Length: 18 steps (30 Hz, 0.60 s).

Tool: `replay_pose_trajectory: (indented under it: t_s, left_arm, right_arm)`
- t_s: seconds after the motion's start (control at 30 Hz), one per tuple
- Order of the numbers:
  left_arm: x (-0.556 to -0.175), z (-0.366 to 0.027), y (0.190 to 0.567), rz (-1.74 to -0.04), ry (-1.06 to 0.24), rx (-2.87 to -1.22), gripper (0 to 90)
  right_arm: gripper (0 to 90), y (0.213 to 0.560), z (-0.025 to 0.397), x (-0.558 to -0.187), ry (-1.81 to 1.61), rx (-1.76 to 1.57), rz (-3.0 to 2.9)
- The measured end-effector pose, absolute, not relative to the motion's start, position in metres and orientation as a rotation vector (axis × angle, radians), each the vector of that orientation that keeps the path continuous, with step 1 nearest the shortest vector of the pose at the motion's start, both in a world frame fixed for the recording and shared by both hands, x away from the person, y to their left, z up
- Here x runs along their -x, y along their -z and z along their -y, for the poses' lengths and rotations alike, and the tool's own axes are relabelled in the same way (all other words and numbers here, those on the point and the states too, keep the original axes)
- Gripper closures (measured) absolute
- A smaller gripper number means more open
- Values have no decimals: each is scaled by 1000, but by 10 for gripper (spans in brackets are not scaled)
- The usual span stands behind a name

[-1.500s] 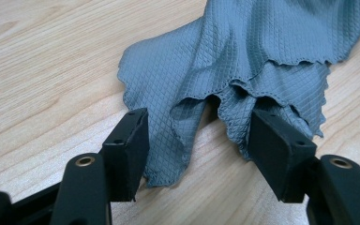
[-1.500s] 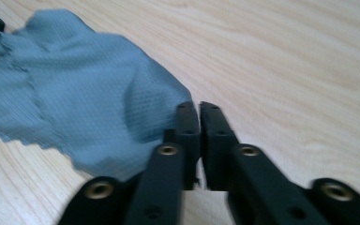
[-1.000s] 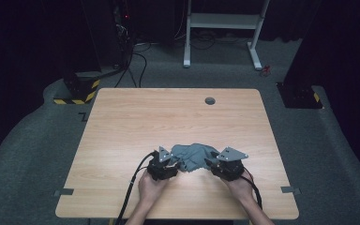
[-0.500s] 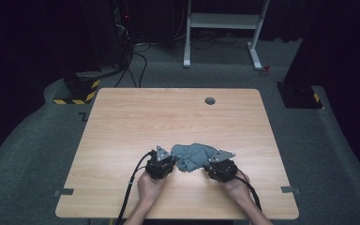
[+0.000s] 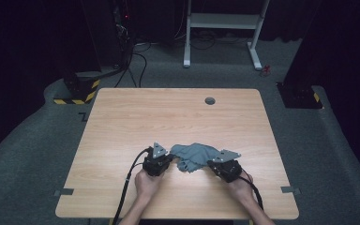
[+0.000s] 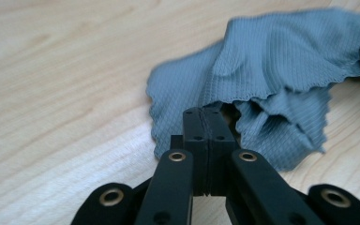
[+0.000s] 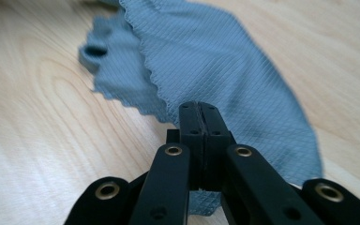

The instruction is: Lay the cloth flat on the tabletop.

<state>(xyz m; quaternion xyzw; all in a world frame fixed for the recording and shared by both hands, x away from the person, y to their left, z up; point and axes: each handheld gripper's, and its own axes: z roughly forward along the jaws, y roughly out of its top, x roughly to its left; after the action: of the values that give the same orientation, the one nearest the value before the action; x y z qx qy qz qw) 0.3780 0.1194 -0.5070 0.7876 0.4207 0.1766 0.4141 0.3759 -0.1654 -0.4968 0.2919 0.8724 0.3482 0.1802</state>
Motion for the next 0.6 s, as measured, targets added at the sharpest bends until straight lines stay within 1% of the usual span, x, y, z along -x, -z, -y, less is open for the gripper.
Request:
replay_pose_trajectory:
  t_s: [0.03,0.27,0.47,0.6]
  left_arm:
    - [-376,-121,503,-1042,-445,-1982,894]
    - [-365,-122,498,-990,-444,-2001,894]
    - [-350,-128,498,-944,-433,-2050,892]
    - [-340,-130,506,-930,-413,-2111,891]
  right_arm:
    - [899,491,169,-373,-1006,-820,-2450]
    - [899,479,177,-360,-1097,-794,-2440]
    - [899,477,177,-341,-1124,-737,-2480]
    - [899,486,169,-327,-1082,-681,-2564]
